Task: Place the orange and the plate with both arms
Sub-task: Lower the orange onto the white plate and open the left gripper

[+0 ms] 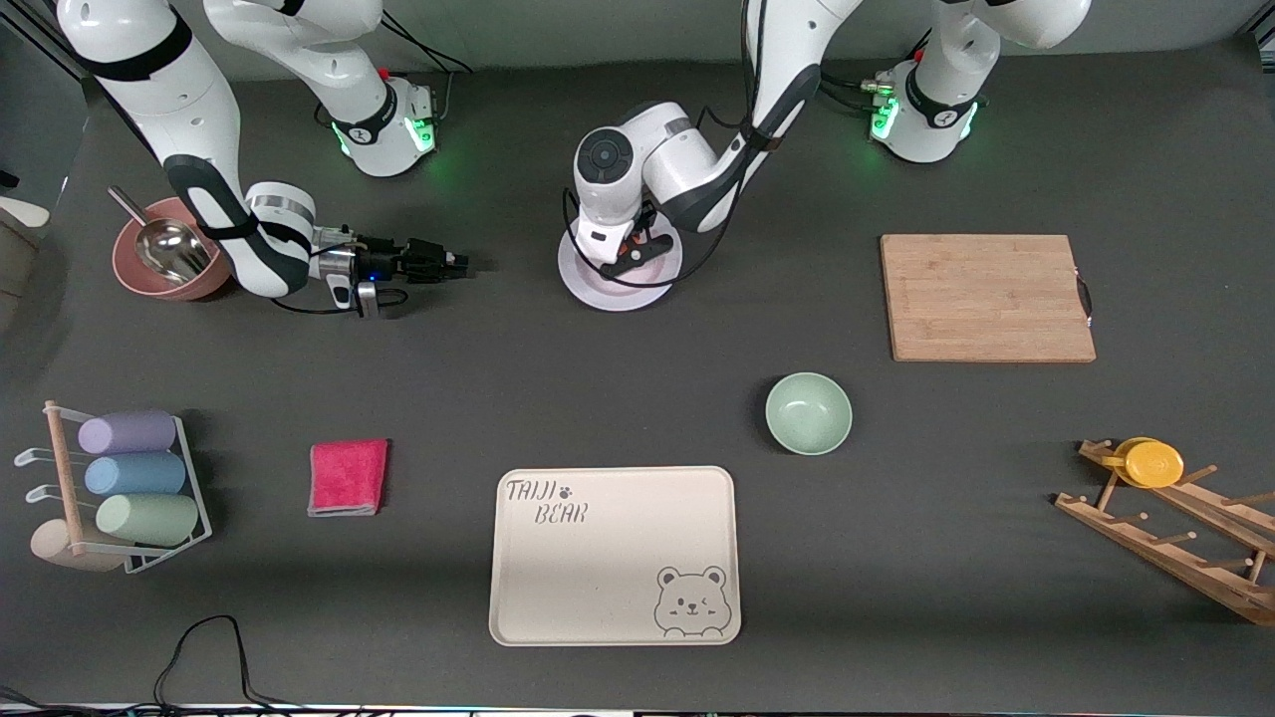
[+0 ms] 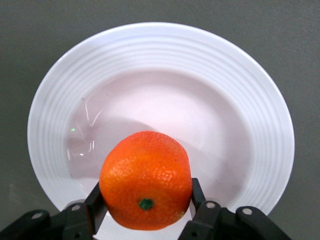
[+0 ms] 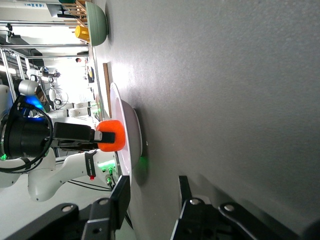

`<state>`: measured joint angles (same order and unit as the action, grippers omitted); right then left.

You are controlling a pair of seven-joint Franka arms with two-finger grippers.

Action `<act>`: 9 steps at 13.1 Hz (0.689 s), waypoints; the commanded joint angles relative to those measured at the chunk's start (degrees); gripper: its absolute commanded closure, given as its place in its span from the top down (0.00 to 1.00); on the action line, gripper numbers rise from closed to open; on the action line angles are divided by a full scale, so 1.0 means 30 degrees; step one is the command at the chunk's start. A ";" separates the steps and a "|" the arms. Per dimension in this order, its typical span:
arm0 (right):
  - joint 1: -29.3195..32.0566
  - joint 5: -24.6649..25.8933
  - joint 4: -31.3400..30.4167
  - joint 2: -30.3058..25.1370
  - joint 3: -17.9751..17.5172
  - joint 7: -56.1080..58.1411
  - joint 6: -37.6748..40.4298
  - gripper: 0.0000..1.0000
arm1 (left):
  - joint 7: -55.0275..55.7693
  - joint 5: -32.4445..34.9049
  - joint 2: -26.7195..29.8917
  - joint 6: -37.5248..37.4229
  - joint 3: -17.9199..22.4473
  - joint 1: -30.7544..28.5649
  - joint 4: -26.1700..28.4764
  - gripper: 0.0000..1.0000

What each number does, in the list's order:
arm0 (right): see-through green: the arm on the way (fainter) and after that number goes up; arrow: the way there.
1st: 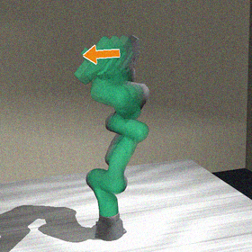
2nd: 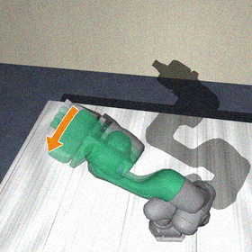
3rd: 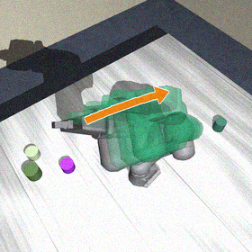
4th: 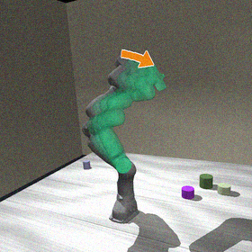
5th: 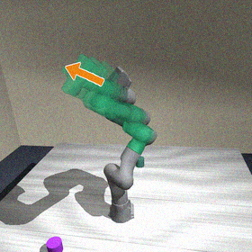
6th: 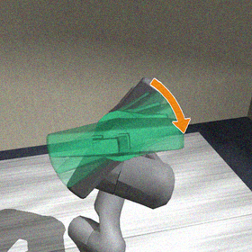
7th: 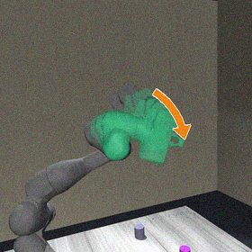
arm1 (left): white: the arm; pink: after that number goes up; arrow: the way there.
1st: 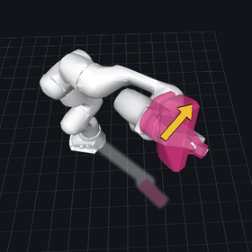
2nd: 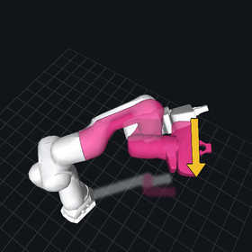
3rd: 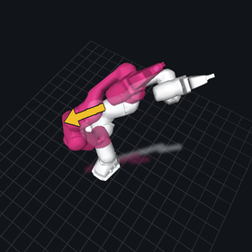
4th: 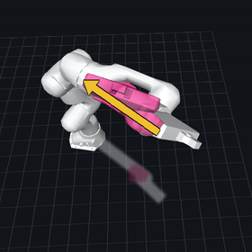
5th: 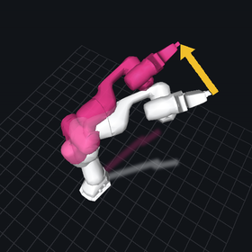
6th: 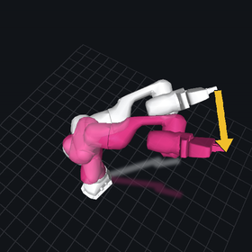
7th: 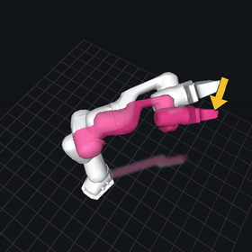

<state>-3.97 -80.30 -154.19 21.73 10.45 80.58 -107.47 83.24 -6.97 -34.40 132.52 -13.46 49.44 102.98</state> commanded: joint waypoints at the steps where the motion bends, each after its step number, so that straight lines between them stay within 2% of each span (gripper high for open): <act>1: -0.0143 -0.0276 0.0301 0.0784 0.0003 0.0941 0.0111 0.46 | 0.0319 -0.0196 0.0216 -0.0081 0.0298 0.0073 0.0037 1.00; 5: -0.0143 -0.0305 0.0360 0.0901 0.0003 0.1410 0.0111 0.46 | 0.0029 -0.0196 0.1470 -0.1833 0.0386 -0.0890 -0.0168 1.00; 6: -0.0143 -0.0363 0.0360 0.0930 0.0003 0.1527 0.0111 0.46 | -0.0264 -0.0051 0.2433 -0.3116 0.0415 -0.1562 -0.0168 1.00; 9: -0.0230 -0.0916 0.0447 0.1194 -0.0287 0.1558 -0.0064 0.46 | -0.4387 -0.0196 0.5860 -0.8152 0.0385 -0.4985 -0.0226 1.00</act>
<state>-3.99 -80.44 -153.81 23.02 10.36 83.19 -107.48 76.95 -6.94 -25.09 116.17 -12.03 40.69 100.43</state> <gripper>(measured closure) 0.542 0.000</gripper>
